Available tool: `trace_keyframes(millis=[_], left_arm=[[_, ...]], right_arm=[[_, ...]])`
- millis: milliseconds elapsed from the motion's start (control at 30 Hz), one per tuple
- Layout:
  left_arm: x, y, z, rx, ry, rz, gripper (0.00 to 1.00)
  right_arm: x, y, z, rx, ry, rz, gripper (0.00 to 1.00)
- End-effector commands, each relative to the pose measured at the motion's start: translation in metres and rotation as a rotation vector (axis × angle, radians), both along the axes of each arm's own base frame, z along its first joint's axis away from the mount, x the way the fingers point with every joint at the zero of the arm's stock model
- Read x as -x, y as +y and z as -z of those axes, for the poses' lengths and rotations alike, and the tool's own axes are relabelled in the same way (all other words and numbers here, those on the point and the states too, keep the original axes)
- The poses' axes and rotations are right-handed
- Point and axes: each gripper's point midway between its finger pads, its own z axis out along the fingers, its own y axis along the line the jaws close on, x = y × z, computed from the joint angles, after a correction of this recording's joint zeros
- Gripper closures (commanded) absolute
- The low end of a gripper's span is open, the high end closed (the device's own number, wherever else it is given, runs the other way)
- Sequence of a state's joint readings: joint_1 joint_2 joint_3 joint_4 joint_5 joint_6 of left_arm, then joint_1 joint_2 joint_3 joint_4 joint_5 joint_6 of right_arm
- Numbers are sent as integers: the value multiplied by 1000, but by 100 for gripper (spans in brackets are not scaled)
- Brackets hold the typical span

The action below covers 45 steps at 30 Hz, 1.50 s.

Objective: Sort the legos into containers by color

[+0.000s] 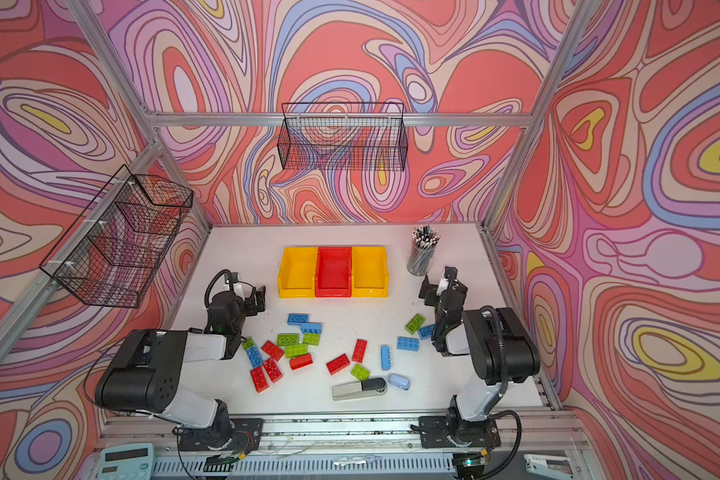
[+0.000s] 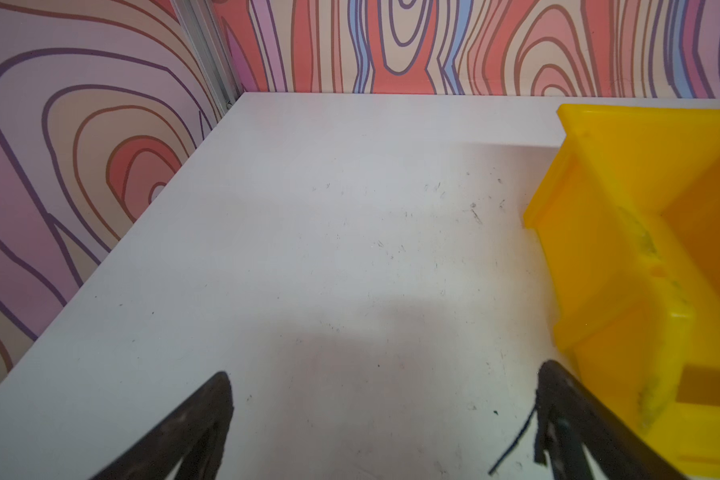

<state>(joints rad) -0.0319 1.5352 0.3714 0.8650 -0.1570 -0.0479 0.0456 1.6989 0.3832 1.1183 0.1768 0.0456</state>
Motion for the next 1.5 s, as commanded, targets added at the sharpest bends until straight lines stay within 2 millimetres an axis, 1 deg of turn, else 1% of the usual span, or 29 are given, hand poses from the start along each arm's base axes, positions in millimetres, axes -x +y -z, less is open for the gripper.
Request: trace_keyframes(millis=[0,333,367,433,467,1367,1467], left_arm=[[-3,0,-6,-13,-29,6,0],[-3,0,-5,-10,-26,5,0],[-2,-1,-5,-8,-18,11,0],[-6,-13,-3,-10,4,87,0],[-6,-14,-4,-12,-10,98,0],[-7,-15,-4,-10,-9,104,0],[-6,-15,-4,-11,-8,105,0]], right_arm=[[-1,0,-2,13,-11,5,2],[-1,0,-2,14,-11,4,2],[-1,0,-2,14,-11,5,2],[-1,0,-2,14,-10,5,2],[-1,0,-2,13,-11,6,2],[-1,0,-1,13,-8,4,2],[-1,-1,-6,12,-25,9,2]])
